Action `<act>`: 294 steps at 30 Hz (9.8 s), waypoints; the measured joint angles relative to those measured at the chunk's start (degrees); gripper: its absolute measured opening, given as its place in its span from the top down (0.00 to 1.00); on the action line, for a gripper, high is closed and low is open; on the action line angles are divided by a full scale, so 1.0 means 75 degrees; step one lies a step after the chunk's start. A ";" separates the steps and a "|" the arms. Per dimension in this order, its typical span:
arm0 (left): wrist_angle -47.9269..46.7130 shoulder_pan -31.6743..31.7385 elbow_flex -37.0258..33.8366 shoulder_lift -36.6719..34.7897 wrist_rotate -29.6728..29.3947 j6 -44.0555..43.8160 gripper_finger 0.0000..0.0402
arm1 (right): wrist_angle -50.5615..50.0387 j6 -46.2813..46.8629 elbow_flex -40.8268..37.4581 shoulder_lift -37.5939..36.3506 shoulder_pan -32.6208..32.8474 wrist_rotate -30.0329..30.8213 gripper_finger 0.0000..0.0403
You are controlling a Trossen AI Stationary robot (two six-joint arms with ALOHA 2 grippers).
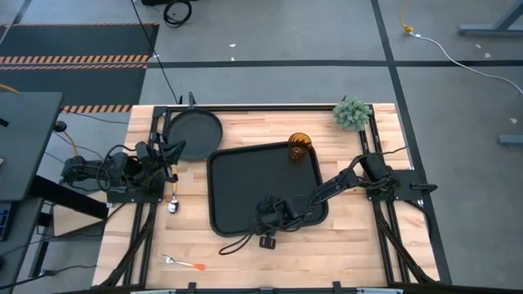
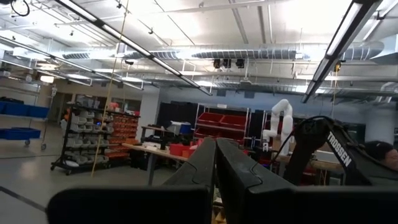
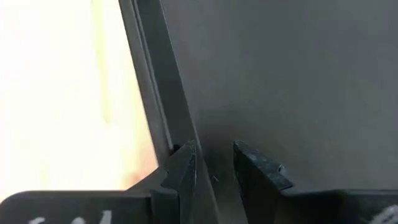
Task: Pick and place plate/cup/fork/spoon on tray
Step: Adjust the black serving tray, then put the black plate on the black serving tray, then move the white flower pot to the top center of the table
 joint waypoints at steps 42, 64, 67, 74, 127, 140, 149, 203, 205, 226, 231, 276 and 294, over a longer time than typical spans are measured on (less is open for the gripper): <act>-0.1487 0.0000 0.0007 0.0011 0.0746 -0.0449 0.95 | -0.2315 0.3284 -0.1422 -0.1190 0.0648 -0.1342 0.72; -0.7099 0.1686 0.2381 0.4967 0.2238 -0.3249 0.68 | -0.3626 0.0994 -0.1000 -0.2922 -0.0413 0.1999 0.72; -0.7409 0.2073 0.2681 0.6250 0.2805 -0.3378 0.57 | -0.3176 0.0341 -0.1000 -0.3071 -0.0787 0.2217 0.72; -0.8850 0.2795 0.4142 0.8044 0.0719 -0.3372 0.42 | -0.2535 -0.0658 -0.1059 -0.3025 -0.1226 0.1976 0.69; -1.1863 0.2762 0.6544 1.1975 0.0571 -0.2391 0.50 | -0.2115 0.2507 -0.3885 -0.5295 0.1532 0.3622 0.68; -1.0499 0.3356 0.5495 1.1994 0.0004 -0.2078 0.41 | -0.2113 0.2610 -0.3885 -0.5298 0.1644 0.3480 0.68; -0.9351 0.3416 0.4857 1.1966 0.0161 -0.0195 0.59 | -0.2114 0.2820 -0.3885 -0.5298 0.1850 0.3480 0.68; -1.0164 -0.2586 1.0567 1.5073 0.1805 -0.1187 0.97 | -0.1116 0.4798 -0.3885 -0.5292 0.3661 0.1728 0.69; -1.0625 -0.2520 1.1191 1.5432 0.1814 -0.0977 0.97 | -0.1117 0.4728 -0.3885 -0.5289 0.3584 0.1640 0.69; -1.0728 -0.2326 1.1674 1.5722 0.1483 -0.1304 0.83 | -0.3821 0.6368 -0.3882 -0.5289 0.3937 0.0761 0.69; -1.1566 -0.2349 1.1674 1.5717 0.1437 -0.1022 0.66 | -0.4817 0.6679 -0.3882 -0.5298 0.3776 0.0769 0.69; -1.2688 -0.4030 1.1674 1.4446 0.0635 -0.6065 0.46 | -0.5376 -0.0244 -0.1388 -0.6826 -0.7176 0.2107 0.35; -1.5753 -0.5837 1.1361 1.4186 -0.1729 -0.8873 0.46 | -0.5389 0.0882 -0.2490 -0.5649 -0.8849 0.3440 0.39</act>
